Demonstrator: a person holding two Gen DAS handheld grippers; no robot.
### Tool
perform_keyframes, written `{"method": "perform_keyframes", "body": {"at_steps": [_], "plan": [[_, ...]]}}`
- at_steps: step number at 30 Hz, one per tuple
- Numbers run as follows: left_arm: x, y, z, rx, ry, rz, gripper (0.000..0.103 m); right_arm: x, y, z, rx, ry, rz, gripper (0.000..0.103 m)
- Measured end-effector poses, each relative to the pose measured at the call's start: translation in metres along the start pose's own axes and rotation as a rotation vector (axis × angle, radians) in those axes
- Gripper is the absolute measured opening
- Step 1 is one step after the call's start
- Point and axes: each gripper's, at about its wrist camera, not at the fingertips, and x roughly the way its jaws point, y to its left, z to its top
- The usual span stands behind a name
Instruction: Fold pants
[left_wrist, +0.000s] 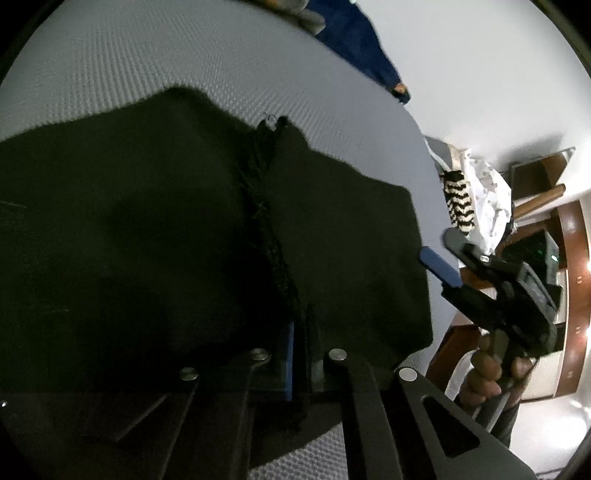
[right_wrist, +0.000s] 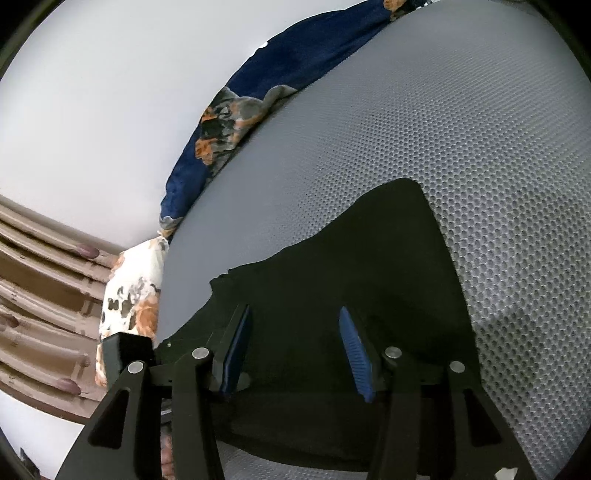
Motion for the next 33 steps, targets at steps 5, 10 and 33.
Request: {"method": "perform_keyframes", "body": {"at_steps": [5, 10, 33], "plan": [[-0.011, 0.01, -0.012, 0.003, -0.03, 0.024, 0.003, 0.007, 0.004, -0.002, -0.042, 0.005, -0.084, 0.048], [0.002, 0.024, -0.018, -0.026, 0.0, 0.051, 0.004, 0.028, -0.004, -0.007, -0.038, 0.065, -0.17, 0.047], [0.021, -0.023, 0.023, 0.271, -0.151, 0.336, 0.034, 0.059, 0.024, 0.029, -0.402, -0.038, -0.521, 0.044]]}}
